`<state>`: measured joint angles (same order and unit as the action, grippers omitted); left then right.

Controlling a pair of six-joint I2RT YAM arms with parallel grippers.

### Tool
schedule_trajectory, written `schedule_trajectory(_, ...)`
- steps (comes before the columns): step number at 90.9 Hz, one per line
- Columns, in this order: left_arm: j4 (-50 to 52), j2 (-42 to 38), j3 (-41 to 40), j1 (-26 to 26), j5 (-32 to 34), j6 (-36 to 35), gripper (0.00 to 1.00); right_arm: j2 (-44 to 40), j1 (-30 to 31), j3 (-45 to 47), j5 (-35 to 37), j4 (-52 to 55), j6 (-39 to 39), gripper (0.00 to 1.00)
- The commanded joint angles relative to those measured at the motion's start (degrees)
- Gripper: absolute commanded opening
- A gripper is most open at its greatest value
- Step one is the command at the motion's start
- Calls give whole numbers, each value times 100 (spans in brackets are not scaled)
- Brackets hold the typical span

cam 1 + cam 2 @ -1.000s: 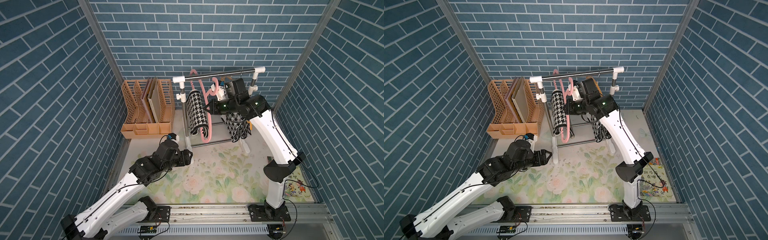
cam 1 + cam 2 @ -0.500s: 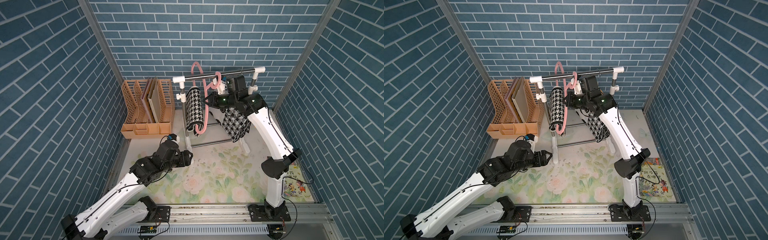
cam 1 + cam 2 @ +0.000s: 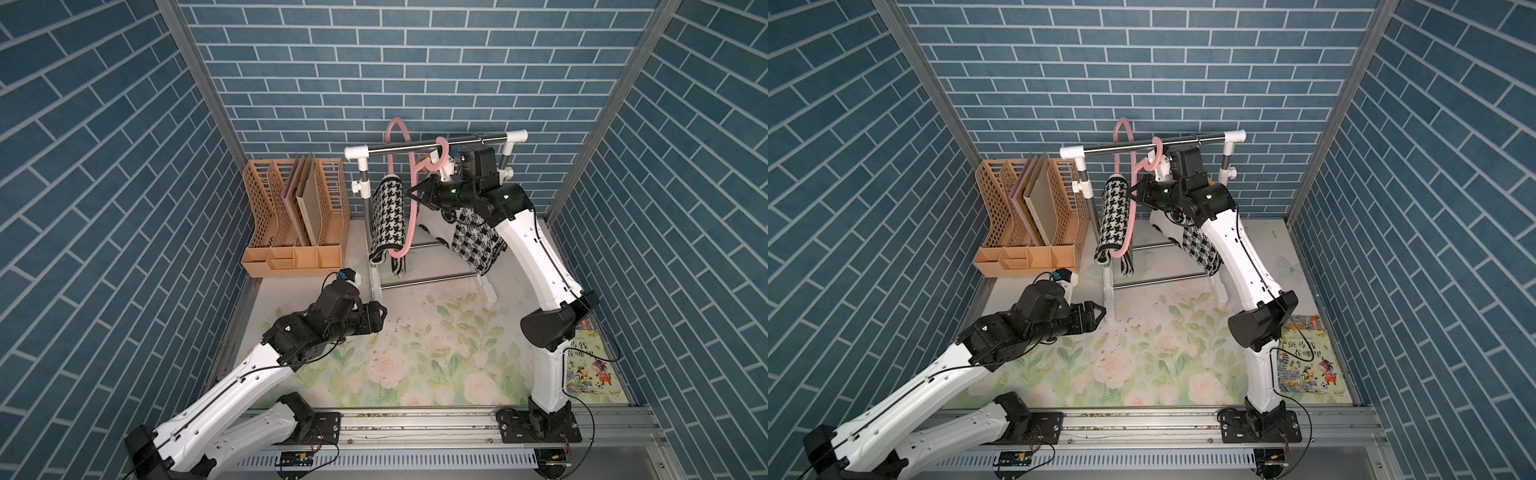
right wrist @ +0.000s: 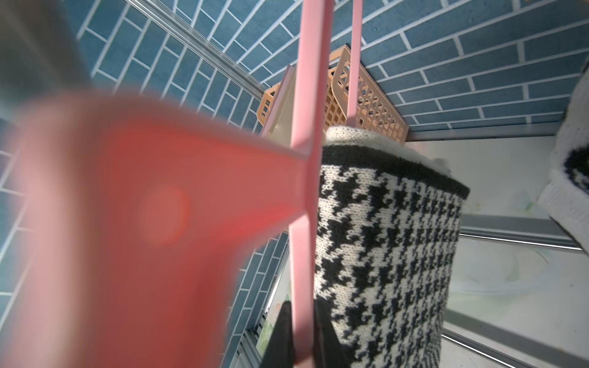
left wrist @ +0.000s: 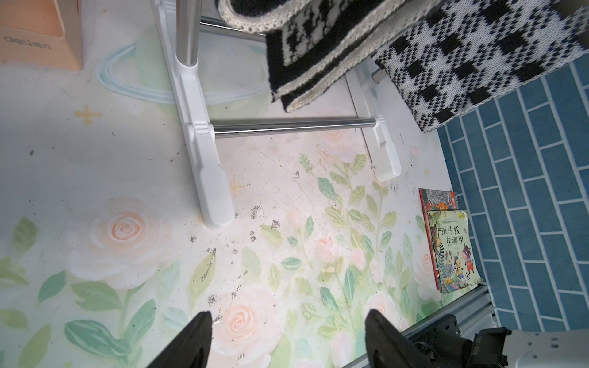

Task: Hang the scarf on the hanger
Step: Place the hanger at the clothesline.

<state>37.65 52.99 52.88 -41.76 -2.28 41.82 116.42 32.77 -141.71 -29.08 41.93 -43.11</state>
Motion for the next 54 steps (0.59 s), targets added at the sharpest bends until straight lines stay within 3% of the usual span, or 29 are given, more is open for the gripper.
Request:
schedule_trajectory(1, -89, 120, -38, 32, -55, -13, 79, 44, -166, -116, -484, -1152, -686, 0)
schedule_trajectory(54, -420, 619, 73, 36, -188, -180, 79, 647, -586, -125, -1429, -2819, -2775, 0)
